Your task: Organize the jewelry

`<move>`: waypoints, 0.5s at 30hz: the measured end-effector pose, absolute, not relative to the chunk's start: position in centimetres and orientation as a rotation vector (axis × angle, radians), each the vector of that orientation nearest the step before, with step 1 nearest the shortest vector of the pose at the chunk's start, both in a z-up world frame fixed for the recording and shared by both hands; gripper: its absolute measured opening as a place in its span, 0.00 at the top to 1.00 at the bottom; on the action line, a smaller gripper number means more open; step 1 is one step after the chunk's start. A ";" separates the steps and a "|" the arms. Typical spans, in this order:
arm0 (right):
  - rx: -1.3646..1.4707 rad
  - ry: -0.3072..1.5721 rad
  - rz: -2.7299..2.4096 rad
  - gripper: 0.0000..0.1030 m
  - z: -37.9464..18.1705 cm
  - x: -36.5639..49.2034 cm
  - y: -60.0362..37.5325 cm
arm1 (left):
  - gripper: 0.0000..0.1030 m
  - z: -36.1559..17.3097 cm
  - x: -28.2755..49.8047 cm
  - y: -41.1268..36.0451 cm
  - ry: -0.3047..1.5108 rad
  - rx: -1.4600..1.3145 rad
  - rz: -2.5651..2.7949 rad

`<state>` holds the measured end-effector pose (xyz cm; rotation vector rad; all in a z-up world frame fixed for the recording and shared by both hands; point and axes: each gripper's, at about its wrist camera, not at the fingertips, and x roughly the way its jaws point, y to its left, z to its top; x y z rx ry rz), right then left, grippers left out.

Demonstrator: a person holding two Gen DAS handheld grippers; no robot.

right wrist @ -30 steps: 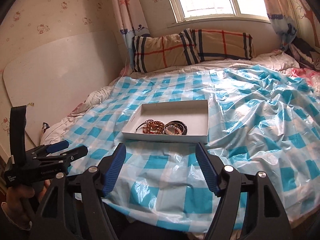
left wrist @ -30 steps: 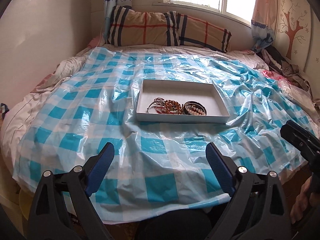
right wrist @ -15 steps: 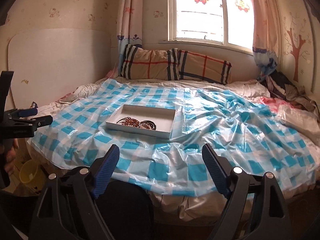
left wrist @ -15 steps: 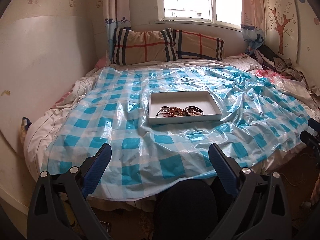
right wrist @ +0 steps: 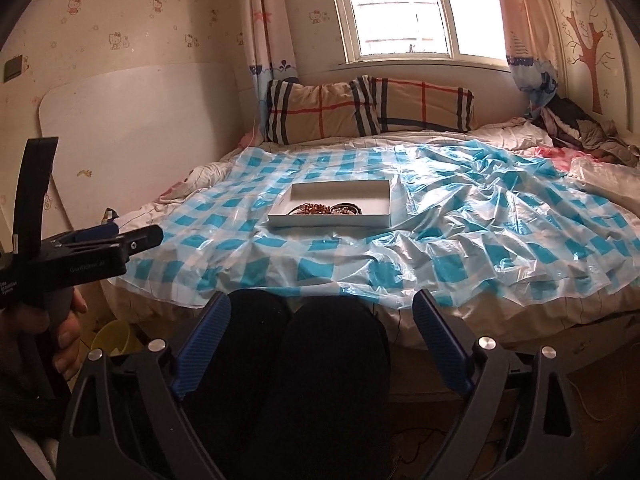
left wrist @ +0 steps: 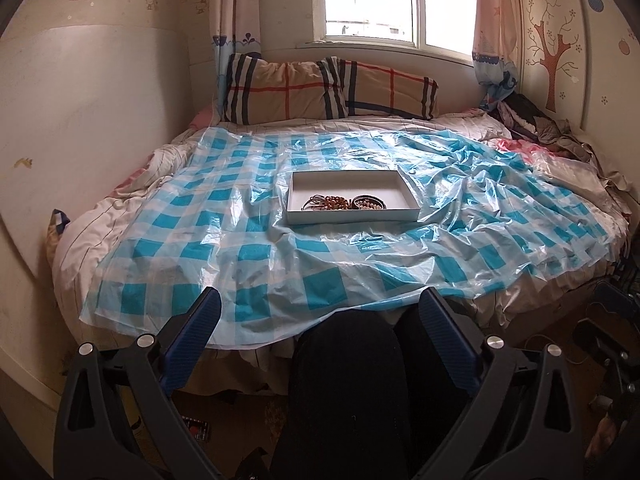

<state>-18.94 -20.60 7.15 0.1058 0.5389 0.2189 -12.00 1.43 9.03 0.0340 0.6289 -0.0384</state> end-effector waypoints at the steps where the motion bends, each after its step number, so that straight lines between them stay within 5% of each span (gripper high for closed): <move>1: 0.108 0.533 0.216 0.13 7.3 -19.1 -20.8 | 0.08 9.0 -12.4 1.6 0.627 0.033 -0.036; 15: 0.097 0.495 0.207 0.09 8.0 -21.3 -20.5 | 0.08 9.7 -14.6 2.3 0.595 0.032 -0.028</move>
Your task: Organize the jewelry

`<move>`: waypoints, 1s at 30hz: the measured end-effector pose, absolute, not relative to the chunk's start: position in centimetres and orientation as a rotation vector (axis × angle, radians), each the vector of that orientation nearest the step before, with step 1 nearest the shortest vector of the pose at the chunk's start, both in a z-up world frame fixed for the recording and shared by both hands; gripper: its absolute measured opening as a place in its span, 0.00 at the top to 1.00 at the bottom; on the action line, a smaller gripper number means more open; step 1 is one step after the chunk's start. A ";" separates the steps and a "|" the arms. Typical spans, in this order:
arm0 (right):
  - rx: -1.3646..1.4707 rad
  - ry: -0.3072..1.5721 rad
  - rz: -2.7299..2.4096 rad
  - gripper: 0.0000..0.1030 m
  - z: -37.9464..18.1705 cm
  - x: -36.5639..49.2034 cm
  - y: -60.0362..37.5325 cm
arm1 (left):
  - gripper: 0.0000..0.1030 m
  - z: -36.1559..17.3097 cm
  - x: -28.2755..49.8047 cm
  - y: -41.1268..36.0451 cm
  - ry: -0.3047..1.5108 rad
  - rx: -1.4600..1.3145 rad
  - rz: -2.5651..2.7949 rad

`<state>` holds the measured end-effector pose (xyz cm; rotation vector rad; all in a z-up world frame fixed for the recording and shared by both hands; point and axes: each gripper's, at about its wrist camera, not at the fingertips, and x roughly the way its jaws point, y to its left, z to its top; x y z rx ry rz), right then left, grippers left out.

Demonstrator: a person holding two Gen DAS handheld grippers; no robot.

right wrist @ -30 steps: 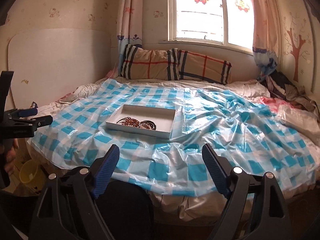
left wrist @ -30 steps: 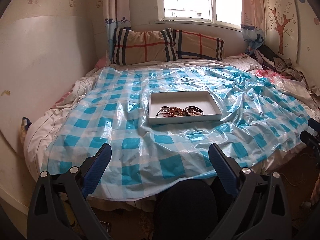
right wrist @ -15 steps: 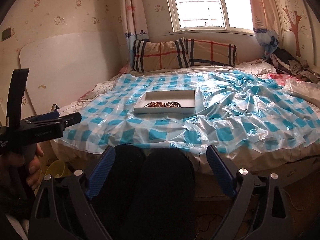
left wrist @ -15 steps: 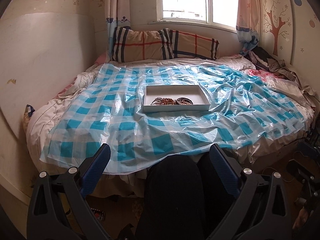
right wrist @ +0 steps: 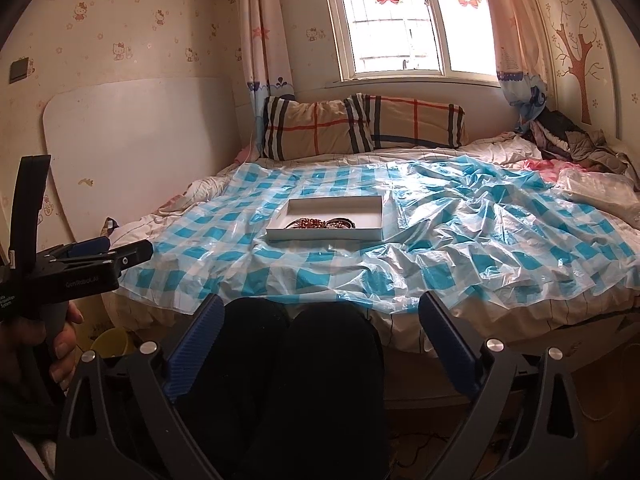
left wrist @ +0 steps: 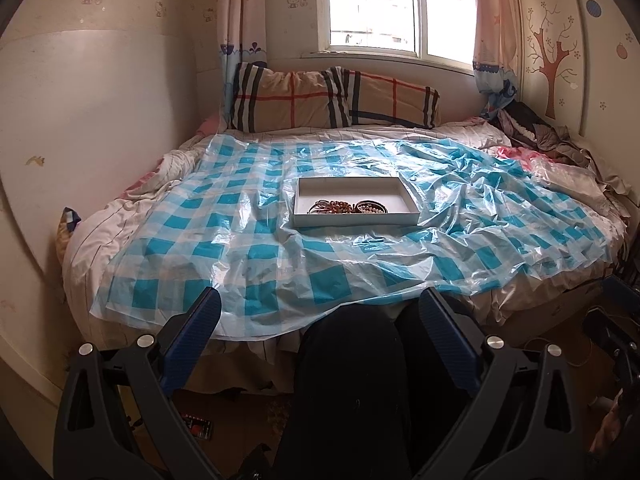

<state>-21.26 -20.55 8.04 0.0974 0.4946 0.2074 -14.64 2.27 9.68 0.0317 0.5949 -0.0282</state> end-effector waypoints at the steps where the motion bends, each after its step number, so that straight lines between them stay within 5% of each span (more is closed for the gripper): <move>1: 0.097 0.496 0.207 0.09 8.0 -21.2 -20.6 | 0.08 9.7 -14.7 2.3 0.595 0.032 -0.028; 30: 0.099 0.509 0.205 0.07 8.3 -22.1 -20.4 | 0.07 9.2 -15.4 2.3 0.628 0.046 -0.008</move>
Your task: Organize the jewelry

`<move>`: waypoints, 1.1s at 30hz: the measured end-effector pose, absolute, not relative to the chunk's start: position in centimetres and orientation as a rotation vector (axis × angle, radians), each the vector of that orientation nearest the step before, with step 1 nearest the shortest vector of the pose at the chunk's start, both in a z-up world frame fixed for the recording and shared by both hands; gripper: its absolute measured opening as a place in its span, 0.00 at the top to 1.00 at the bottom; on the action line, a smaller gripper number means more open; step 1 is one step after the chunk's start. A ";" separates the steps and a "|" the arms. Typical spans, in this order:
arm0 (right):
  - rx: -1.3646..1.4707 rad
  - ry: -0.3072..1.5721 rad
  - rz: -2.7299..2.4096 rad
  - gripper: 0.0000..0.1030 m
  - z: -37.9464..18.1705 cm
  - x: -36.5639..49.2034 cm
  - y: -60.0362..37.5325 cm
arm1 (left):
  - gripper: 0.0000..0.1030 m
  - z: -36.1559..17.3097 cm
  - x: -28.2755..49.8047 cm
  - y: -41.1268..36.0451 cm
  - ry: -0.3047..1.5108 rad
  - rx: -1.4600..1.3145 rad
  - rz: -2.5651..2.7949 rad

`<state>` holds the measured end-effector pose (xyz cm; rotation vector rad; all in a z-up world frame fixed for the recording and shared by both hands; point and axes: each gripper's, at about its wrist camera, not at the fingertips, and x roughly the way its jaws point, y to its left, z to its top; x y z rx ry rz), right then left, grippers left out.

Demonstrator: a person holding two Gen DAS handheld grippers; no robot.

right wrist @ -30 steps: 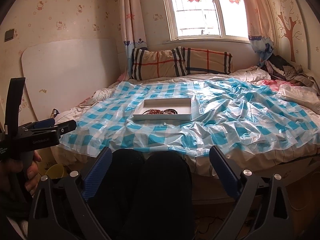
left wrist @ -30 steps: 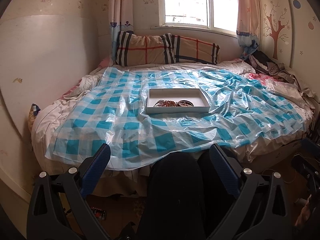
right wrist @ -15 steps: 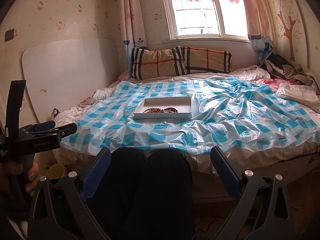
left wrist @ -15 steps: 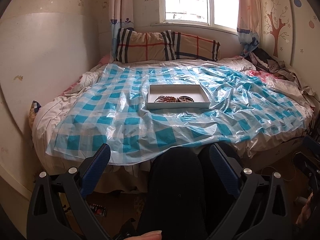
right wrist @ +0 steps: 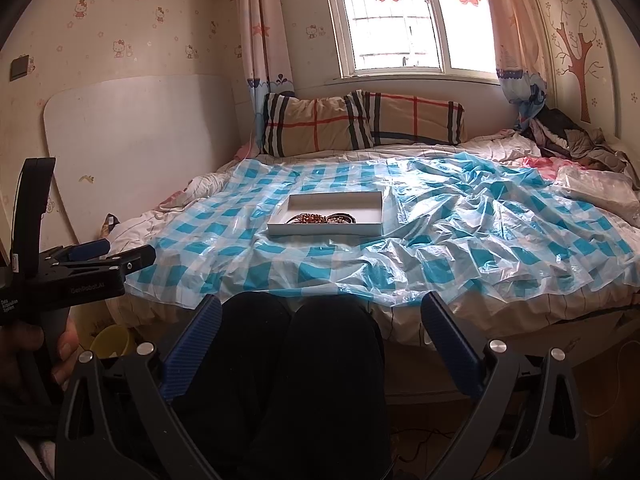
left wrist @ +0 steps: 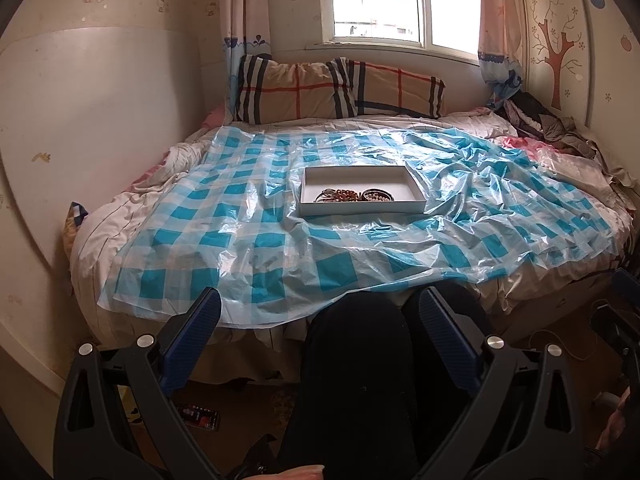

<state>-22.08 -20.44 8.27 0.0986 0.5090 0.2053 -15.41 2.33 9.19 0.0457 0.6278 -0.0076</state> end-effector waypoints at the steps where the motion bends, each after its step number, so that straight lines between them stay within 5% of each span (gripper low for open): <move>1: 0.099 0.509 0.205 0.07 8.3 -22.0 -20.4 | 0.07 9.2 -15.4 2.3 0.628 0.045 -0.008; 33: 0.098 0.510 0.204 0.07 8.3 -22.0 -20.0 | 0.07 8.0 -14.8 1.2 0.709 0.143 0.038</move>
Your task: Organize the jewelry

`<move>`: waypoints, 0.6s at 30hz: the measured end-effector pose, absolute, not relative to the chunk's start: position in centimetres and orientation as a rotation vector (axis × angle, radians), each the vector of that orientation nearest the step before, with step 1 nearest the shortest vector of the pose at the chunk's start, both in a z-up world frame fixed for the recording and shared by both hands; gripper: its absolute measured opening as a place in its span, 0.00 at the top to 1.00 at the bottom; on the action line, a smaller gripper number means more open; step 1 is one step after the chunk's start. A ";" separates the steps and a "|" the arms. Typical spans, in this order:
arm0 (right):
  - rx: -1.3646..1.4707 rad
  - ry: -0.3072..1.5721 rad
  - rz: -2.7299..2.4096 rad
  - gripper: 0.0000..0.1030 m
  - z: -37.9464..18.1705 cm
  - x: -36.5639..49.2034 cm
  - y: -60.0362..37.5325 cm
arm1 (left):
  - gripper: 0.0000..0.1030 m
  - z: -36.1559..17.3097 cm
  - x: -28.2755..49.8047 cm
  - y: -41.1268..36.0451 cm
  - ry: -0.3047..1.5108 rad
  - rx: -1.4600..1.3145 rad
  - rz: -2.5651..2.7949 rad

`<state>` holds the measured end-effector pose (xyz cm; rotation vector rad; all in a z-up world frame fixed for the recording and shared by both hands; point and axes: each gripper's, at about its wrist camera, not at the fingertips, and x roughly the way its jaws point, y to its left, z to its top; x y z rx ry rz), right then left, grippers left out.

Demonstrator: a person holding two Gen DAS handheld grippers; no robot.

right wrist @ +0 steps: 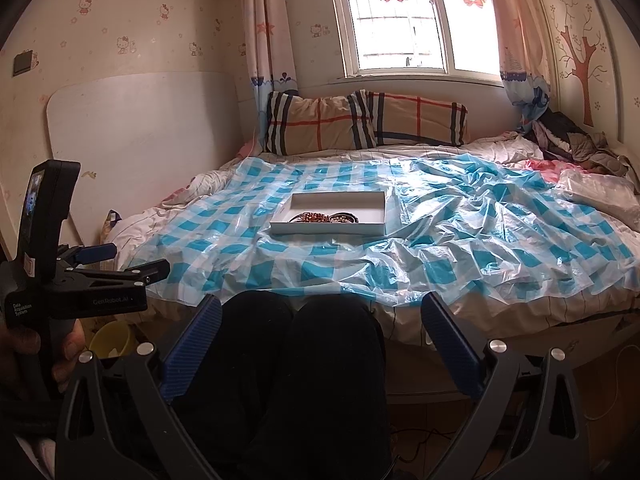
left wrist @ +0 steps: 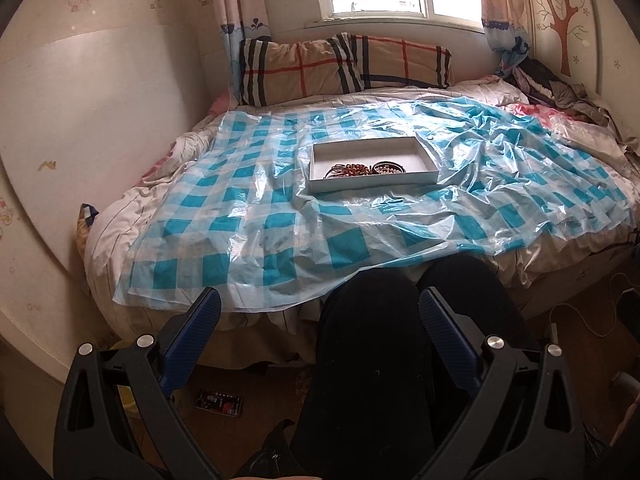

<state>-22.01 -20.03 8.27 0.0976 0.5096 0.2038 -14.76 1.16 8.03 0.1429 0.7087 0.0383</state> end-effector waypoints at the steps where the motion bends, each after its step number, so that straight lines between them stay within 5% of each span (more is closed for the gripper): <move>1: 0.098 0.511 0.204 0.07 8.3 -22.0 -20.0 | 0.07 8.0 -14.8 1.1 0.711 0.143 0.028; 18: 0.060 0.503 0.180 0.07 8.1 -22.1 -19.7 | 0.08 7.8 -14.1 2.4 0.714 0.043 0.054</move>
